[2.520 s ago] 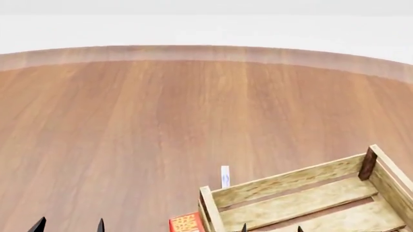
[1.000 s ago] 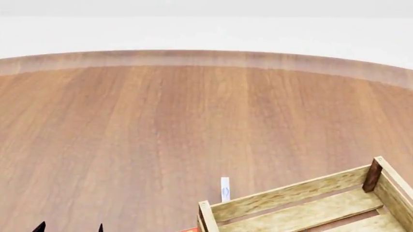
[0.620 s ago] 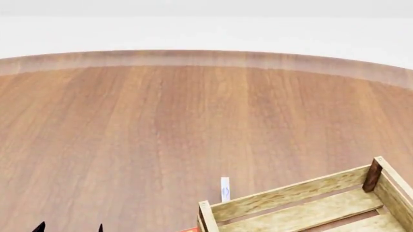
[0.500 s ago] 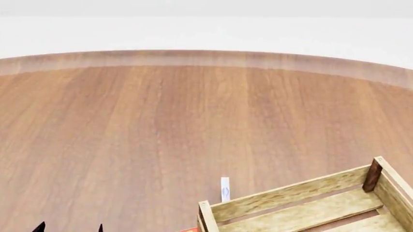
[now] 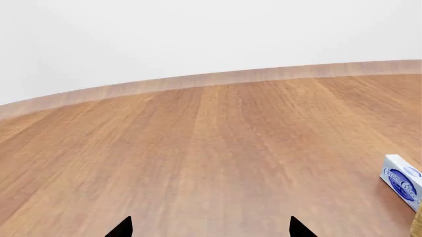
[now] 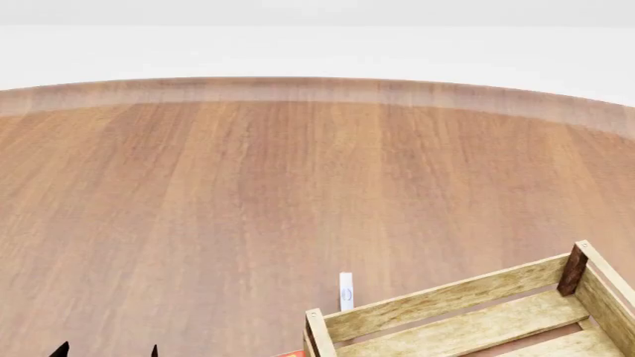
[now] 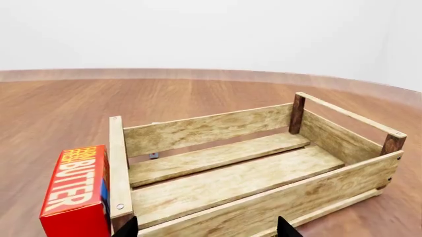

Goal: Pick up the tomato sauce, and put it in the wooden tray.

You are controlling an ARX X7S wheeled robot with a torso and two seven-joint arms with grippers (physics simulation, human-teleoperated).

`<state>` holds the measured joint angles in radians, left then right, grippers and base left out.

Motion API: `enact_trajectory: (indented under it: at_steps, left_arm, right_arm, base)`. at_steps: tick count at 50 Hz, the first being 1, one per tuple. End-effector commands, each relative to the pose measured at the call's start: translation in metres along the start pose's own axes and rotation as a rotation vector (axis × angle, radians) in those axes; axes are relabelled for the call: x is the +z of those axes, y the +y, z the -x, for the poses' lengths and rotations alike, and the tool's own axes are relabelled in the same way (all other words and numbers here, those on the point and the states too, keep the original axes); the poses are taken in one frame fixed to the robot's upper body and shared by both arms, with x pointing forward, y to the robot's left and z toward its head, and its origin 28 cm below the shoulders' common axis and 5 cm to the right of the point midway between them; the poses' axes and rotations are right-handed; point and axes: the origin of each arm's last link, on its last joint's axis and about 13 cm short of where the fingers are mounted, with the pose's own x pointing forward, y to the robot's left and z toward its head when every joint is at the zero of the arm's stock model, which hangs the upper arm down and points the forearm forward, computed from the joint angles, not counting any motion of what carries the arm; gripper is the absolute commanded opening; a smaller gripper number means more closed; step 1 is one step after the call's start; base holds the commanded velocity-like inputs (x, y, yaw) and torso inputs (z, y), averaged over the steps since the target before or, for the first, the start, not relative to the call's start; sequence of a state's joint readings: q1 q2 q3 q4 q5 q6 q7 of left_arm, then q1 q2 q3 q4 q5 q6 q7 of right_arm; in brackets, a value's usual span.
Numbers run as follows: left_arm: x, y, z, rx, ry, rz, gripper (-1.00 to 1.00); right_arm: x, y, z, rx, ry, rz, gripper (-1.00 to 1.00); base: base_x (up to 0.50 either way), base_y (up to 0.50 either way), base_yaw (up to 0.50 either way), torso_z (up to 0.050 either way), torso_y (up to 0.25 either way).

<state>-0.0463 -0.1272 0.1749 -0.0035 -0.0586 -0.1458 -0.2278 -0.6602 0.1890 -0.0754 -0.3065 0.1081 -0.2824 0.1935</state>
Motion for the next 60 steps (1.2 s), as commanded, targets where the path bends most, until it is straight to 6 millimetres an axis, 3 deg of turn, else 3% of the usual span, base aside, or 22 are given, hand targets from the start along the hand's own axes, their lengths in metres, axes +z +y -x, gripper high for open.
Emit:
enact_trajectory:
  at_steps: [1,20,60]
  left_arm:
    - [0.0,0.0,0.001,-0.017,-0.043,0.036,1.0]
    - [0.001,0.0,0.002,-0.017,-0.044,0.028,1.0]
    - [0.001,0.0,0.002,-0.01,-0.044,0.032,1.0]
  right_arm:
    - [-0.015,0.0,0.008,0.002,0.024,-0.004,1.0]
    - [-0.019,-0.001,0.025,-0.027,0.028,-0.028,1.0]
    - [-0.049,0.001,0.025,-0.009,0.134,-0.004,1.0]
  base:
    - [0.0,0.0,0.0,0.0,0.0]
    - [0.0,0.0,0.0,0.0,0.0]
    - [0.0,0.0,0.0,0.0,0.0]
